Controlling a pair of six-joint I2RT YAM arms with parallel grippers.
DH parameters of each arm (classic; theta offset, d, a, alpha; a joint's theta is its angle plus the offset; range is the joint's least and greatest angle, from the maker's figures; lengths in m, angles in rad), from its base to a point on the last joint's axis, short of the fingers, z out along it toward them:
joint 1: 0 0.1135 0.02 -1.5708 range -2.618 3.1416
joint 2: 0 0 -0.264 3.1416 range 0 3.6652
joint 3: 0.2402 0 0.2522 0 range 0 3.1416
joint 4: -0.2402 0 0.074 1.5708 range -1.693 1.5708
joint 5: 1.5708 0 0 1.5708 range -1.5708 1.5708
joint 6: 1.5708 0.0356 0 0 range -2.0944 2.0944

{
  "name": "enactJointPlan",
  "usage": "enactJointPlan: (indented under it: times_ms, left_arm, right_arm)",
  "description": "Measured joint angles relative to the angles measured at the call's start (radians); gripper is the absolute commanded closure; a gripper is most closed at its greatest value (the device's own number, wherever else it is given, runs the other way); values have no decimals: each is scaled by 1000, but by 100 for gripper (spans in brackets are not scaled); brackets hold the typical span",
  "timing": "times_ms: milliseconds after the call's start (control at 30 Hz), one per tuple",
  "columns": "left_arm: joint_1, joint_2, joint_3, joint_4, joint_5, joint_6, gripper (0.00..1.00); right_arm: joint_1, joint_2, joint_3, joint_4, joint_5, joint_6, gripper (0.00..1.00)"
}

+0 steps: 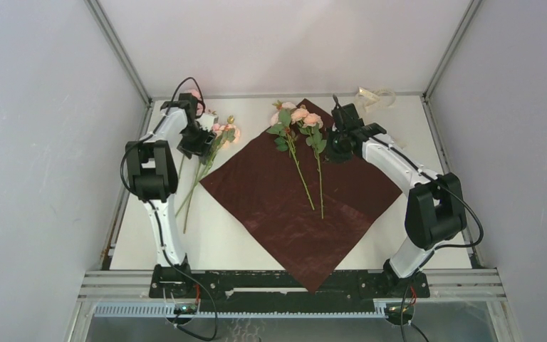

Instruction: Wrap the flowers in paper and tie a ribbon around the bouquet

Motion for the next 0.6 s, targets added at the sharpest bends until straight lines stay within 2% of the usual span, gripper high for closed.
enactJointPlan:
  times_ms: [100,267,333,400,467,500,600]
  left_arm:
    - [-4,1,2,1,3,-3,47]
    - [-5,40,20,-13,-4,-18,51]
    - [-5,58,22,-20,-5,-21,57]
    - [-5,75,22,-29,-8,-26,71]
    - [-5,89,25,-39,-12,-32,95]
    - [-5,90,29,-44,-14,-35,99]
    - [0,91,37,-44,-6,-48,100]
  right_arm:
    - [5,0,-11,0,7,0,80]
    - [17,0,-13,0,29,-3,80]
    - [22,-1,-13,-1,36,-8,80]
    - [25,-5,-13,-1,48,-12,80]
    - [25,-12,-14,-2,56,-15,80]
    - [25,-17,-14,-3,60,-16,79]
    - [25,-36,-14,-9,70,-17,79]
